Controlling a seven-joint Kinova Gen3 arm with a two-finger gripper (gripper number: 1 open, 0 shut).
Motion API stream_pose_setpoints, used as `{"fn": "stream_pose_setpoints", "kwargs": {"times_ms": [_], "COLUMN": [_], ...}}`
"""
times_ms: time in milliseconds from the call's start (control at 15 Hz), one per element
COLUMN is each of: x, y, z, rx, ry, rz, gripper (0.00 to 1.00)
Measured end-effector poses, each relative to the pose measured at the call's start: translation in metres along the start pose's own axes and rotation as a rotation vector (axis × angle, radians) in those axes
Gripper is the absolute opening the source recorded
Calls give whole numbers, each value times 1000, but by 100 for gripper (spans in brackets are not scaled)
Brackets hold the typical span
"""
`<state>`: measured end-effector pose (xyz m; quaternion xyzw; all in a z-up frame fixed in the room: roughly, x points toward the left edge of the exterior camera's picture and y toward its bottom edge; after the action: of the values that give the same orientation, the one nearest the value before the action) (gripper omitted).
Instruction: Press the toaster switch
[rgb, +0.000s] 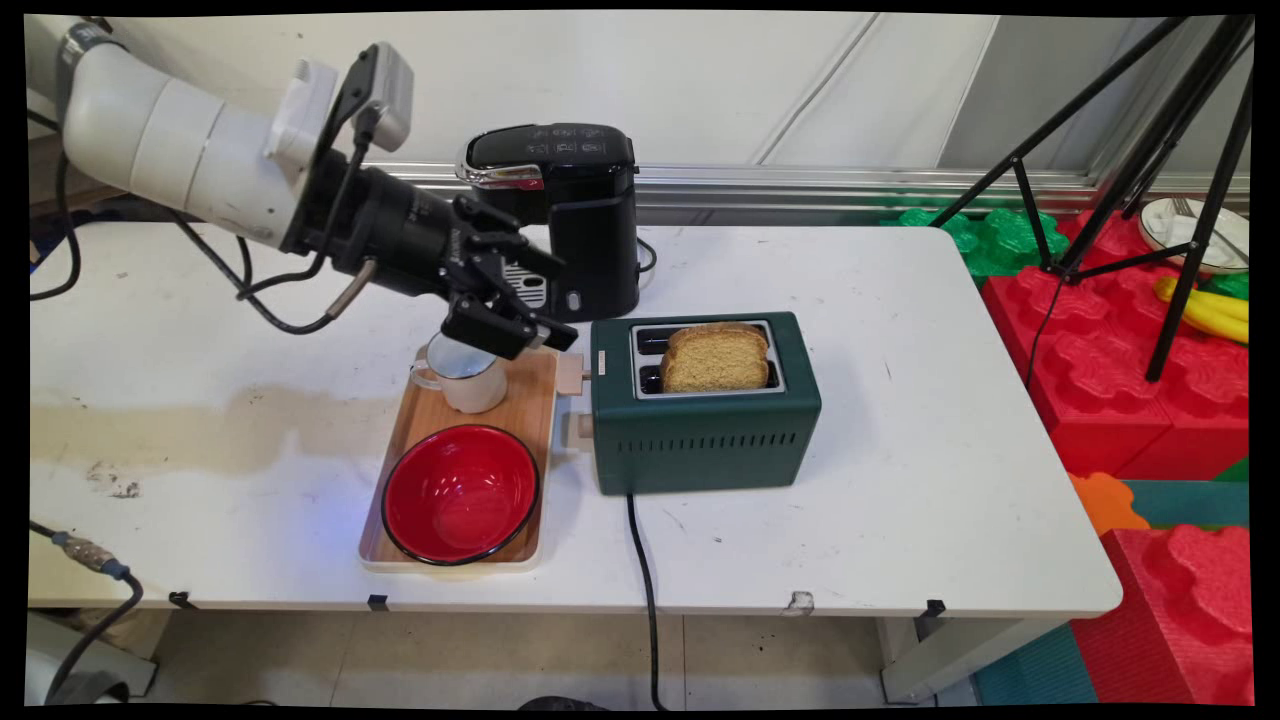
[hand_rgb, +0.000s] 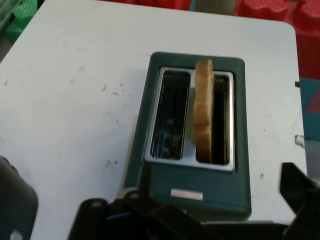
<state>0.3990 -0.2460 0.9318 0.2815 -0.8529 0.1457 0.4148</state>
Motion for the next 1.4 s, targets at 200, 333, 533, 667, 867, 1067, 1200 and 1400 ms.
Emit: {"fn": "stream_pose_setpoints", "kwargs": {"times_ms": [200,333,533,667,867,1067,1200,1400], "x": [-8,-13,-21,-25,-28,-32,-36,-40], "y": [-4,-6,-7,-7,-8,-8,-9,-10], "z": [-5,-6,-8,-9,-9,-7,-3,5], "rx": [-2,-6,-20,-28,-34,-38,-38,-37], "ry": [-14,-21,-33,-37,-40,-50,-63,-78], "rz": [7,4,-5,-8,-10,-12,-15,-18], "gripper": [0,0,0,0,0,0,0,0]}}
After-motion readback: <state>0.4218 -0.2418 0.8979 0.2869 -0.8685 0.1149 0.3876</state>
